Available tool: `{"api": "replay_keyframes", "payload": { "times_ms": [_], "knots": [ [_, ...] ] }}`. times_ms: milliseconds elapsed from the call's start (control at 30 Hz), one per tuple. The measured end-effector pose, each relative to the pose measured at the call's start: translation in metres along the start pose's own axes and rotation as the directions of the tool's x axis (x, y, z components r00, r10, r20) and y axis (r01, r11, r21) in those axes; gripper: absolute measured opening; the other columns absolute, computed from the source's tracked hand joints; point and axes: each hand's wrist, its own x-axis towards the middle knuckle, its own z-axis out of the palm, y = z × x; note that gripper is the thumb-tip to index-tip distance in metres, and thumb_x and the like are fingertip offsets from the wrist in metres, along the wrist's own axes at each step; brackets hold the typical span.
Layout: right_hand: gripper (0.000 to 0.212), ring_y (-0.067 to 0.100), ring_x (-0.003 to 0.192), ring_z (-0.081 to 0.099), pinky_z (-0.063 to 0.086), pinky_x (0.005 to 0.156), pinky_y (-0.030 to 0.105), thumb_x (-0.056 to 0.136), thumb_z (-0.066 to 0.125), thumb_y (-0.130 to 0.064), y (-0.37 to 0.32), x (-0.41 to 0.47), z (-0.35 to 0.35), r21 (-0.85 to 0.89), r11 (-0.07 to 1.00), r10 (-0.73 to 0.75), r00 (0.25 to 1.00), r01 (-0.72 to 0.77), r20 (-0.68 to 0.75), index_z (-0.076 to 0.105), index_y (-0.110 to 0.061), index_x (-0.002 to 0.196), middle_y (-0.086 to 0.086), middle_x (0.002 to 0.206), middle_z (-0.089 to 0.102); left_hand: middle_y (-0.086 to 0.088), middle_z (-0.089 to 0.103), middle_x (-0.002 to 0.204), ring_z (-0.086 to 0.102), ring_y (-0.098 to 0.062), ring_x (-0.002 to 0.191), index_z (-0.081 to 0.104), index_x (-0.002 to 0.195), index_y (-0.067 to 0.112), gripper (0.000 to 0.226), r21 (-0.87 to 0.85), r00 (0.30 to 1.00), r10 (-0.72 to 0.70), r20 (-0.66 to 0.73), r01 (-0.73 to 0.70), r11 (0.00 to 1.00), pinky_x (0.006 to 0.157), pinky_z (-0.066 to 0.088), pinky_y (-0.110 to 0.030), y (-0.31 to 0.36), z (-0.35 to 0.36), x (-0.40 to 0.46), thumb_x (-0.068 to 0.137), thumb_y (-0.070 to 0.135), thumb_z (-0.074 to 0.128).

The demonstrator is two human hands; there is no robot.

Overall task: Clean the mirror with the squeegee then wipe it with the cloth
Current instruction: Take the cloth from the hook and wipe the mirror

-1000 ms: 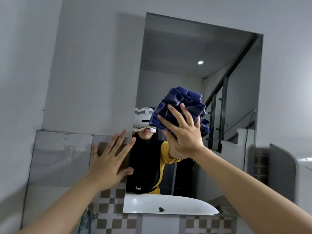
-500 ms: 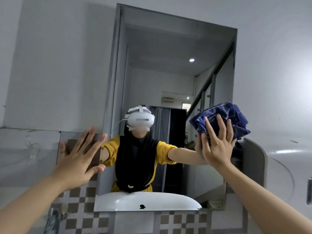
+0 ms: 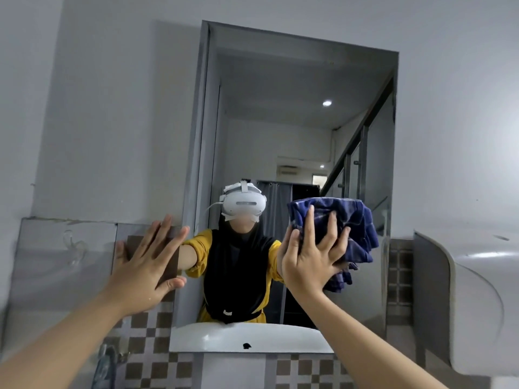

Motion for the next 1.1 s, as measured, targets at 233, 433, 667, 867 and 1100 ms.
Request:
{"api": "replay_keyframes", "payload": {
  "times_ms": [233, 433, 667, 867, 1100],
  "knots": [
    [0.054, 0.021, 0.145, -0.018, 0.0, 0.105, 0.073, 0.095, 0.031, -0.05, -0.077, -0.022, 0.013, 0.084, 0.995, -0.073, 0.967, 0.054, 0.245, 0.01, -0.055, 0.145, -0.01, 0.16, -0.004, 0.013, -0.049, 0.14, -0.038, -0.015, 0.134, -0.034, 0.131, 0.05, 0.094, -0.018, 0.999, -0.007, 0.034, 0.008, 1.0, 0.104, -0.011, -0.065, 0.001, 0.0, 0.0, 0.066, 0.085, 0.024],
    [0.052, 0.025, 0.145, -0.013, -0.004, 0.105, 0.071, 0.096, 0.03, -0.048, -0.13, -0.029, 0.031, 0.11, 0.924, -0.382, 0.883, 0.365, 0.274, 0.019, -0.05, 0.146, -0.006, 0.16, 0.003, -0.006, -0.033, 0.15, -0.036, -0.015, 0.135, -0.022, 0.142, 0.04, 0.086, 0.001, 0.999, -0.022, -0.037, 0.022, 1.0, 0.105, -0.003, -0.059, 0.005, 0.014, -0.019, 0.075, 0.075, 0.02],
    [0.048, 0.03, 0.146, 0.014, 0.011, 0.106, 0.071, 0.092, 0.047, -0.045, -0.124, -0.035, 0.042, 0.071, 0.748, -0.662, 0.733, 0.66, 0.158, 0.044, -0.043, 0.14, -0.001, 0.154, 0.035, -0.01, -0.031, 0.151, -0.027, -0.029, 0.139, -0.03, 0.138, 0.04, 0.101, -0.031, 0.998, -0.037, -0.047, 0.035, 0.999, 0.11, 0.002, -0.055, 0.011, 0.025, -0.032, 0.082, 0.06, 0.051],
    [0.047, 0.031, 0.146, 0.016, 0.009, 0.11, 0.065, 0.096, 0.037, -0.046, -0.088, -0.021, 0.026, 0.054, 0.54, -0.814, 0.504, 0.84, 0.289, 0.04, -0.043, 0.142, -0.002, 0.155, 0.034, -0.008, -0.048, 0.141, -0.042, -0.025, 0.131, -0.039, 0.134, 0.035, 0.121, 0.012, 0.999, -0.044, 0.031, 0.044, 0.999, 0.107, -0.006, -0.05, 0.014, 0.025, -0.037, 0.071, 0.065, 0.061],
    [0.048, 0.033, 0.144, 0.023, 0.027, 0.103, 0.067, 0.094, 0.042, -0.046, -0.021, 0.009, -0.002, -0.017, 0.513, -0.822, 0.496, 0.858, 0.28, 0.039, -0.043, 0.142, -0.001, 0.154, 0.037, -0.005, -0.041, 0.147, -0.032, -0.024, 0.137, -0.027, 0.14, 0.036, 0.127, 0.016, 0.997, -0.074, 0.033, 0.073, 0.997, 0.107, 0.002, -0.052, 0.014, 0.027, -0.036, 0.064, 0.061, 0.07]
  ]
}}
